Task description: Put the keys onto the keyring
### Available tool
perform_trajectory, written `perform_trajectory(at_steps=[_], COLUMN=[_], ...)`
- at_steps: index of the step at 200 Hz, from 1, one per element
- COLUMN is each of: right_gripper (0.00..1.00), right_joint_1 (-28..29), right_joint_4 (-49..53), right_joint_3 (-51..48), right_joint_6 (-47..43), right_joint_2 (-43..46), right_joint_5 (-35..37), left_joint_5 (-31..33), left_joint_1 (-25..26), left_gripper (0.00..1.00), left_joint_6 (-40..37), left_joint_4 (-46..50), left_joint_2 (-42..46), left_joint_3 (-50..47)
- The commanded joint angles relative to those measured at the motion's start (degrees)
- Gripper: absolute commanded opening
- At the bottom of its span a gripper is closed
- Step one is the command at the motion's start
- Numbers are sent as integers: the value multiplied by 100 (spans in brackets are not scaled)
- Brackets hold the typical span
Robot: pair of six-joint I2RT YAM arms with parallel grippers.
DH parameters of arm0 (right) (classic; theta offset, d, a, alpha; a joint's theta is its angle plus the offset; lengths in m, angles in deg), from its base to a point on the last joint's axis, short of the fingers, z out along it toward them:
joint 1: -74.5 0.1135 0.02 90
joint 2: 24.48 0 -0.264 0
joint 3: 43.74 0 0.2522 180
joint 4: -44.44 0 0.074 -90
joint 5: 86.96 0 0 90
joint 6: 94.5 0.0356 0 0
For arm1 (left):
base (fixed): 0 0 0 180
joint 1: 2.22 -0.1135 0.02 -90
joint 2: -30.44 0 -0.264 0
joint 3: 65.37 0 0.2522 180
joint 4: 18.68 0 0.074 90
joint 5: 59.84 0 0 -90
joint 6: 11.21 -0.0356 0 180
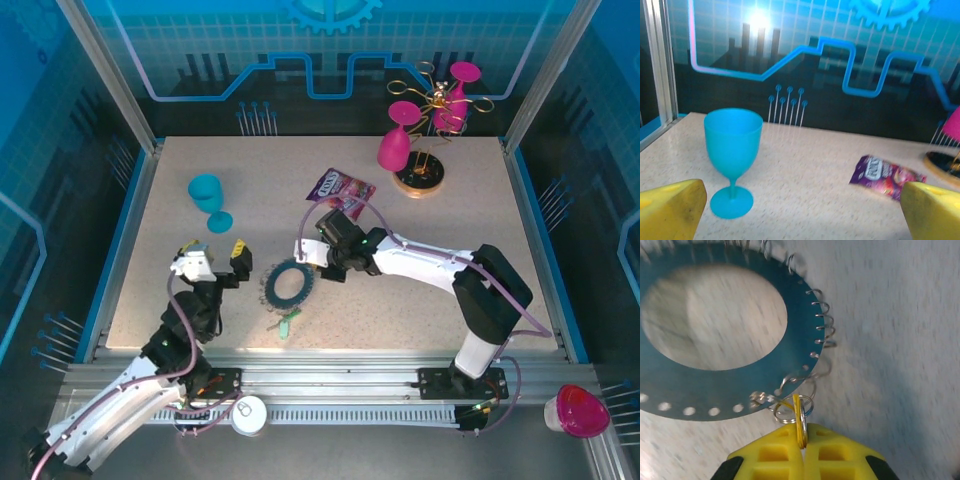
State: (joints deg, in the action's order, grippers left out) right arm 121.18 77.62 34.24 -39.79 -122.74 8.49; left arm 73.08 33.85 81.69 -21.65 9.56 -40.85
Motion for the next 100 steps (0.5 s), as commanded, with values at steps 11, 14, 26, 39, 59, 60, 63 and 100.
perform_trajectory(at_steps=[11,14,26,39,59,60,63,100], right_gripper=[2,6,17,27,34,35,35,41], right_joint_1=[-9,-14,-41,-152,-408,-424,-476,-1421], right_joint_4=[394,396,421,567,640,637,622,-30], right_joint_3=[-417,-464,-670,-774,-906,-909,-921,-1102], right_joint_6=[-889,-935,-1085,-1076,-847,-830,-774,992], right_joint_2=[-124,-132,-204,-305,-176,-150,-86,991], right_joint_5=[1817,1936,2359,2739,3106,3113,3114,1679], left_joint_5=[200,208,194,171,156,156,129,-721], left_joint_1=[-210,-246,-418,-609,-919,-936,-990,-1921], left_gripper=[99,99,99,99,99,99,99,99], left_joint_6=[-356,-390,-460,-554,-452,-441,-424,-144], left_joint_4=[-50,-72,-122,-145,-166,-174,-205,-628], left_joint_2=[-720,-799,-1095,-1345,-1621,-1629,-1660,-2393], left_joint_3=[256,254,239,200,128,119,100,-22])
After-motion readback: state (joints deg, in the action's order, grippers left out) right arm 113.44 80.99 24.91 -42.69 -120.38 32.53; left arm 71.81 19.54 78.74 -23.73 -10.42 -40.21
